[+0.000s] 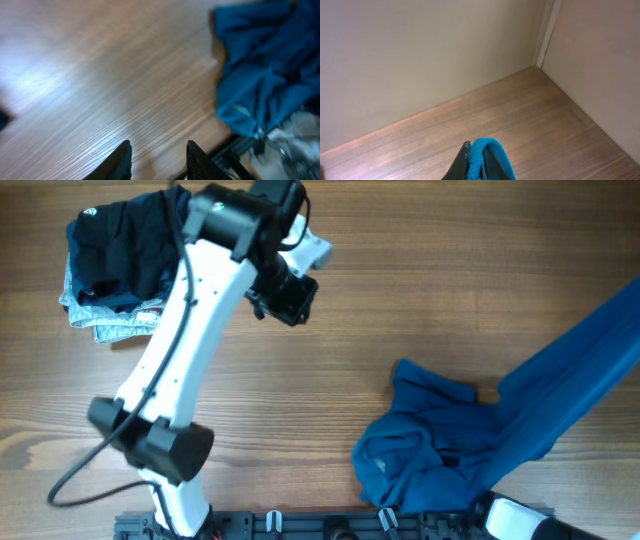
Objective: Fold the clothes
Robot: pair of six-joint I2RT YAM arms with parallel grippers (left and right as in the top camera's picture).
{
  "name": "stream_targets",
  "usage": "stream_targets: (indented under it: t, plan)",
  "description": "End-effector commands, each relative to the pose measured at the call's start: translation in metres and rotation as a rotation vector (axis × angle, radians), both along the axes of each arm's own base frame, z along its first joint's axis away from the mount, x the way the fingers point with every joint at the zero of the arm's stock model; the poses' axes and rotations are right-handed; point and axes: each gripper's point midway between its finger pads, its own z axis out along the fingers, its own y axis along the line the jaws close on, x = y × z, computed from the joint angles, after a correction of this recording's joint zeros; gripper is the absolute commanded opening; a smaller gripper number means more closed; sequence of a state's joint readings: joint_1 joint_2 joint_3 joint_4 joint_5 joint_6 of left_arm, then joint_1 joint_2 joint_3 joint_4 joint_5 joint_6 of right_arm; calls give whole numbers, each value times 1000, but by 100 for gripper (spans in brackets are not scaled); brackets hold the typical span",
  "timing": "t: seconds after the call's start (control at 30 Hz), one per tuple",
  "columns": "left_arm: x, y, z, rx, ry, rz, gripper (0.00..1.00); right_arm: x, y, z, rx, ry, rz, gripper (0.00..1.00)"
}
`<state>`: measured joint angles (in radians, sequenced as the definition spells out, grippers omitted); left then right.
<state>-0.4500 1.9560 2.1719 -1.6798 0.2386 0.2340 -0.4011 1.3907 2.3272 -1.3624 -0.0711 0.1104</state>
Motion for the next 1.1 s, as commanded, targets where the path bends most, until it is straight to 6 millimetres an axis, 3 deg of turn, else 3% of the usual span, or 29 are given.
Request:
stream_targets:
  t: [0.0,0.17,0.3,0.53,0.77,0.9,1.07]
  plan:
    - [-17,-27,-35,-77,140,-179,38,8,-1,-2,8,6,19,4]
    - [-33,-64,-72,-66,167,-282,53,23,-5,-12,25,33,28,4]
    - [-65,-101,-90,-63,176,-375,63,31,-9,-19,36,56,28,4]
    - [-105,-129,-128,-22,209,-413,72,33,-10,-20,35,56,29,4]
    - [-116,-165,-166,22,65,-383,77,33,-10,-20,36,57,28,4]
    - [-112,-176,-186,119,-88,-428,79,33,-10,-20,35,57,28,4]
    - [-120,-178,-218,169,-56,-453,76,33,-10,-20,31,58,30,4]
